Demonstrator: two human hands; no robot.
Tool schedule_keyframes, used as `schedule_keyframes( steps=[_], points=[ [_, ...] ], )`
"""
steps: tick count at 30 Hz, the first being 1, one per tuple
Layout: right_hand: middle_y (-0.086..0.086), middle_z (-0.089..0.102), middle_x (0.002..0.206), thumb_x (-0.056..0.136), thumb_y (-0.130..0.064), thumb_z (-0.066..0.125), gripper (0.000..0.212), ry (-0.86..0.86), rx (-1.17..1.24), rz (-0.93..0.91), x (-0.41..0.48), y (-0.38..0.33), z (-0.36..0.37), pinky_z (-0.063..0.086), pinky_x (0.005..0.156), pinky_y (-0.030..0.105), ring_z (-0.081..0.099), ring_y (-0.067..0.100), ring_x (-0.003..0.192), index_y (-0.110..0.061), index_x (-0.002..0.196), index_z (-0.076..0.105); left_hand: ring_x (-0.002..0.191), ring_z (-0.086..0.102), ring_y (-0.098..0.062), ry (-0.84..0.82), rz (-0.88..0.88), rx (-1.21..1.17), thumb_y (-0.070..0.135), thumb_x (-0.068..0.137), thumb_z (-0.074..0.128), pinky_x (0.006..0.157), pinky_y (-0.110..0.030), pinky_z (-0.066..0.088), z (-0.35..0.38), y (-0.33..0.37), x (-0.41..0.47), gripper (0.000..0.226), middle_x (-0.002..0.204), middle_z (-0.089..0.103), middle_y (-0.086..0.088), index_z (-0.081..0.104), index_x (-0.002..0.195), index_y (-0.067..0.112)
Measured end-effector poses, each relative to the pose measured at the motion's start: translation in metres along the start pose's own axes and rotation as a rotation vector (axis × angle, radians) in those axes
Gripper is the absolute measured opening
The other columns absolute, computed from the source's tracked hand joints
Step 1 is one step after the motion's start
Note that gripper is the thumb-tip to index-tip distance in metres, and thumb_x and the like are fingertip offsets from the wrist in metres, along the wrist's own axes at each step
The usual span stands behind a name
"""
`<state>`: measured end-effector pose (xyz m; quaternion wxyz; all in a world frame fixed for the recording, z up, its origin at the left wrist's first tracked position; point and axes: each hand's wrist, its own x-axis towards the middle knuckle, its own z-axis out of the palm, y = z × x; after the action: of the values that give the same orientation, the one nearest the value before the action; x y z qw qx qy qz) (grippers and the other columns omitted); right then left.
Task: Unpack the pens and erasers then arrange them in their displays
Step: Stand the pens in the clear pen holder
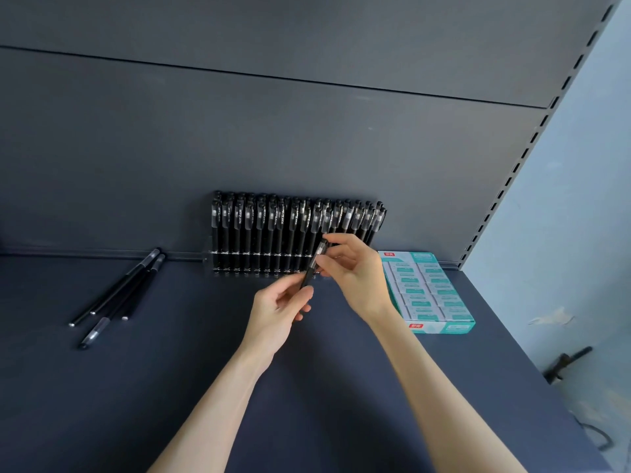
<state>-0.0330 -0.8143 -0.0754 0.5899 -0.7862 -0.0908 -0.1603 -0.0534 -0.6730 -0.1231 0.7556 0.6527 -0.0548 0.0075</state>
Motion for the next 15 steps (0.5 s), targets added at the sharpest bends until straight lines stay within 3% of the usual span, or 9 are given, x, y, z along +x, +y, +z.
schedule_keyframes(
  steps=[4, 8, 12, 15],
  points=[
    [-0.005, 0.068, 0.077, 0.085, -0.006, 0.065, 0.026, 0.196, -0.062, -0.039, 0.010, -0.008, -0.009, 0.054, 0.082, 0.037, 0.067, 0.021, 0.076, -0.021, 0.106, 0.062, 0.090, 0.062, -0.004, 0.245, 0.002, 0.131, 0.024, 0.088, 0.066, 0.068, -0.014, 0.048, -0.010, -0.002, 0.006, 0.019, 0.104, 0.066, 0.004, 0.064, 0.107, 0.027],
    [-0.012, 0.063, 0.073, 0.085, -0.009, 0.065, 0.022, 0.362, -0.194, -0.128, 0.029, -0.021, -0.024, 0.049, 0.078, 0.025, 0.062, 0.011, 0.072, -0.016, 0.106, 0.061, 0.111, 0.048, -0.017, 0.567, 0.034, 0.355, 0.031, 0.079, 0.075, 0.089, -0.030, 0.042, -0.030, 0.001, 0.022, 0.058, 0.129, 0.043, -0.008, 0.048, 0.127, 0.012],
    [-0.006, 0.063, 0.077, 0.086, -0.004, 0.061, 0.021, 0.404, -0.248, -0.240, 0.042, -0.027, -0.029, 0.051, 0.078, 0.031, 0.064, 0.020, 0.075, -0.009, 0.107, 0.061, 0.132, 0.025, -0.028, 0.592, -0.014, 0.542, 0.038, 0.073, 0.080, 0.106, -0.045, 0.034, -0.048, 0.007, 0.043, 0.094, 0.145, 0.025, -0.016, 0.027, 0.143, 0.004],
    [-0.003, 0.064, 0.080, 0.086, -0.003, 0.061, 0.022, 0.405, -0.254, -0.262, 0.050, -0.026, -0.027, 0.052, 0.079, 0.035, 0.064, 0.021, 0.077, -0.008, 0.108, 0.062, 0.126, 0.032, -0.035, 0.628, 0.057, 0.682, 0.040, 0.070, 0.081, 0.102, -0.046, 0.035, -0.052, 0.006, 0.048, 0.094, 0.137, 0.034, -0.022, 0.033, 0.139, -0.002]
  ],
)
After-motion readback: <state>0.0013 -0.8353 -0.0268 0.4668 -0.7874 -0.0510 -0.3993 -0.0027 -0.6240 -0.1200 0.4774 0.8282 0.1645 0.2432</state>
